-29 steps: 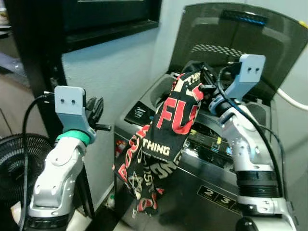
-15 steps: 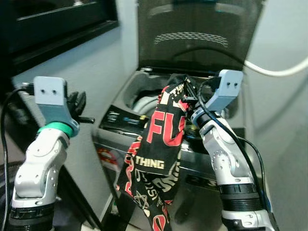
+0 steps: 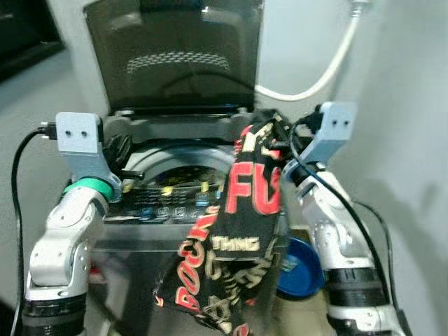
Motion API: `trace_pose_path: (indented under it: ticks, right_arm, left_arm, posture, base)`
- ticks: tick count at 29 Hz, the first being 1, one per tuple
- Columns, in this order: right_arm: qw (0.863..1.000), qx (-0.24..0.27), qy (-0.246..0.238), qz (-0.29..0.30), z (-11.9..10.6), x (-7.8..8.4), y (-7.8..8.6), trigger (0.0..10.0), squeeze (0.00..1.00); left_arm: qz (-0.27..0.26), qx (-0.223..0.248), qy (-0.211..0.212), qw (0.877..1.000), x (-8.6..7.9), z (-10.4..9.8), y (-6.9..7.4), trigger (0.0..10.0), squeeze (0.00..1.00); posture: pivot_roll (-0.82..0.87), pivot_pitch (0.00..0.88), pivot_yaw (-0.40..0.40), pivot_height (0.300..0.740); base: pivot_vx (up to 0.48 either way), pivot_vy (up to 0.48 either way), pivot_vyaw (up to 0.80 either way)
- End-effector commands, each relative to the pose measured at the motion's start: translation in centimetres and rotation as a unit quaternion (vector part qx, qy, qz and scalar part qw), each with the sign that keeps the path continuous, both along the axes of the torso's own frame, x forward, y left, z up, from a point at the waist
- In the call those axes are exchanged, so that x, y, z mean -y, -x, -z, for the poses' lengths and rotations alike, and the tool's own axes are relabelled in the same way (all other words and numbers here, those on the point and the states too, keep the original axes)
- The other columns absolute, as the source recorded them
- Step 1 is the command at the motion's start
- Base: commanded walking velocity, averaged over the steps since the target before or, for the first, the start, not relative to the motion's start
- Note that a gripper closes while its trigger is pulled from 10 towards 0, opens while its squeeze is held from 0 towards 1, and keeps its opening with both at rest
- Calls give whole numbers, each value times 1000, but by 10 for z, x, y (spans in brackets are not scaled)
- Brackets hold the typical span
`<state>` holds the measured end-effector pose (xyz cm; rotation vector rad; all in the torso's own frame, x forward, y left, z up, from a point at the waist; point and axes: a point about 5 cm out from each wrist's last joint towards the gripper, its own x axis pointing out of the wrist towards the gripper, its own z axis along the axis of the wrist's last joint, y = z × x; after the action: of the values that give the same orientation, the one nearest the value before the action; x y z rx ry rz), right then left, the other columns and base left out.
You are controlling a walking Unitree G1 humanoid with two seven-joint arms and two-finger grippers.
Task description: Clothes washing
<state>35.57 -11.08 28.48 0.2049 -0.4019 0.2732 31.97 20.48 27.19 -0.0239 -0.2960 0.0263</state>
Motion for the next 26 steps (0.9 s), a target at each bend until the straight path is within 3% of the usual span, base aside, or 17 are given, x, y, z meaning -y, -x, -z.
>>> trace_pose_path:
  ticks: [1, 7, 12, 21, 26]
  right_arm:
    - [1000, 20, 1, -6, -11, -5, 2, 10000, 0]
    - [999, 40, -8, -6, -22, -1, -1, 10000, 0]
    - [998, 55, -22, -12, -37, 2, -4, 10000, 0]
    - [998, 57, -14, -31, -38, -4, -6, 10000, 0]
    - [998, 55, -14, -33, -36, -5, -7, 10000, 0]
  left_arm:
    - [-2, -2, 1, 1000, 0, 2, -1, 10000, 0]
    - [-10, 24, -15, 1000, 2, -12, -2, 10000, 0]
    - [-16, 32, -14, 999, -4, -18, 4, 10000, 0]
    - [-19, 32, -21, 999, 2, -11, 14, 10000, 0]
    - [-18, 34, -20, 999, 2, -12, 14, 10000, 0]
  posture:
    - [89, 0, 60, 740]
    - [98, 0, 18, 740]
    - [87, 0, -13, 740]
    - [86, 0, -40, 740]
    - [85, 0, -40, 740]
  base:
    - [0, 0, -800]
    - [0, 0, -800]
    - [0, 0, 0]
    - [0, 0, 0]
    - [0, 460, 0]
